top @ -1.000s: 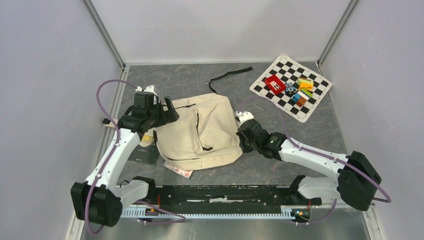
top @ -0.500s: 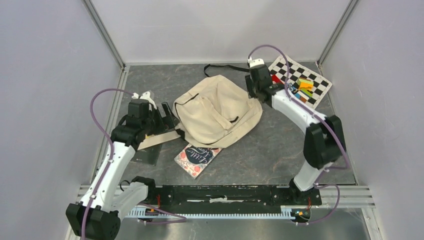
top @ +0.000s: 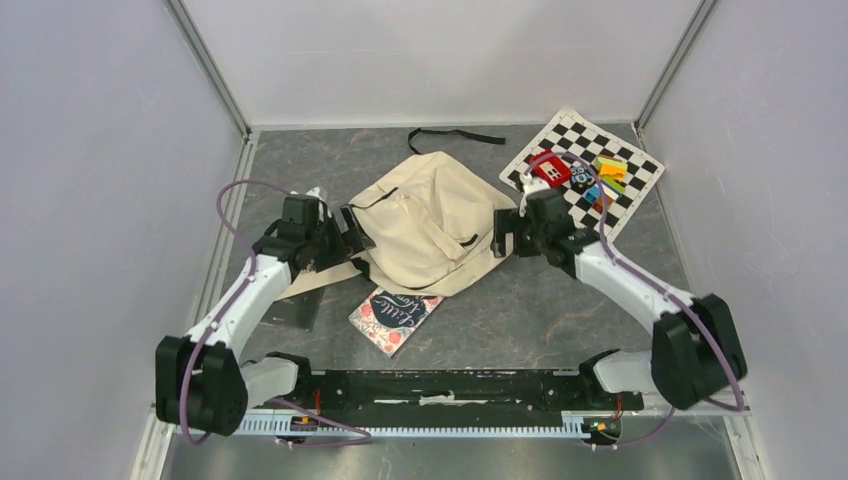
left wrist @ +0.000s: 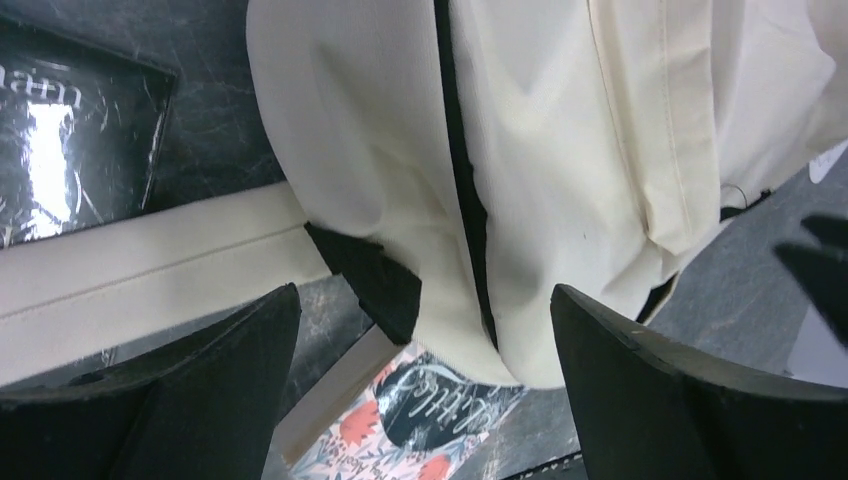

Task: Pack the student bag
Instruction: Move the student bag to the center of the board.

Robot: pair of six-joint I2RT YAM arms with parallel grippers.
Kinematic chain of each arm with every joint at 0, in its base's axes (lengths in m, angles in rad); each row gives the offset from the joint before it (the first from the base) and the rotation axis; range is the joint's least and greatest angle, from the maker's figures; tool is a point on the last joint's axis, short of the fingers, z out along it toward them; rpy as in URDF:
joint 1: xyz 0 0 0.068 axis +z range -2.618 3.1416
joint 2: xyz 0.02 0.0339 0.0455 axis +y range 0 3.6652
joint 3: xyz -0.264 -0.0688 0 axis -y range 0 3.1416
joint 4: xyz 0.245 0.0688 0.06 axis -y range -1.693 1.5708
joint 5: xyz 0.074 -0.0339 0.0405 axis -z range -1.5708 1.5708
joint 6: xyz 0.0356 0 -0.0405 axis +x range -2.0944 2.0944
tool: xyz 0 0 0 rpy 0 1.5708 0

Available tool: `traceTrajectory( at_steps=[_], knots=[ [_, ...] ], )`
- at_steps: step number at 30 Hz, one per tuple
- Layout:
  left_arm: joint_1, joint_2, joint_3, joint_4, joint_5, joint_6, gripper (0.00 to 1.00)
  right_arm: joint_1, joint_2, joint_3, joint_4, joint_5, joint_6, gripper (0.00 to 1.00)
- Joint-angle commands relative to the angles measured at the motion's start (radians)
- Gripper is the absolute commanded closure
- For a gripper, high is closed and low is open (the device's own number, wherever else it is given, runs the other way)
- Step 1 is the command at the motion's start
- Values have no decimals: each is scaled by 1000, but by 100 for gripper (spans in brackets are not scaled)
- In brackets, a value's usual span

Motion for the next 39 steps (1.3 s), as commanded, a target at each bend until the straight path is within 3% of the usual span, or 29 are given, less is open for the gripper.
traceTrajectory(
  at_steps=[1,6,10,17,21,22,27,29,31,35,39],
  knots=[
    [5,105,92,109,-65,2,0,34,-184,-173,145,-134,196,2],
    [5,243,156,100,-91,14,1,72,-288,-342,251,-198,374,2],
    [3,296,154,142,-40,-12,12,110,-272,-418,377,-207,455,2],
    [3,338,145,173,26,5,54,126,-118,-429,610,-349,552,2],
    [3,337,142,186,55,12,90,132,-98,-402,637,-294,527,7],
    [3,327,148,192,61,9,97,132,-95,-387,630,-274,509,13],
    [-23,279,261,180,147,32,98,86,-34,-261,612,-272,443,54],
    [-53,267,324,155,180,40,98,54,13,-193,596,-282,410,76],
    [-103,251,382,131,188,43,98,19,52,-115,552,-284,361,88],
    [-259,188,420,120,104,13,98,-57,119,49,423,-313,257,94],
    [-483,99,329,202,-106,-165,98,-100,81,98,304,-262,156,88]
  ],
)
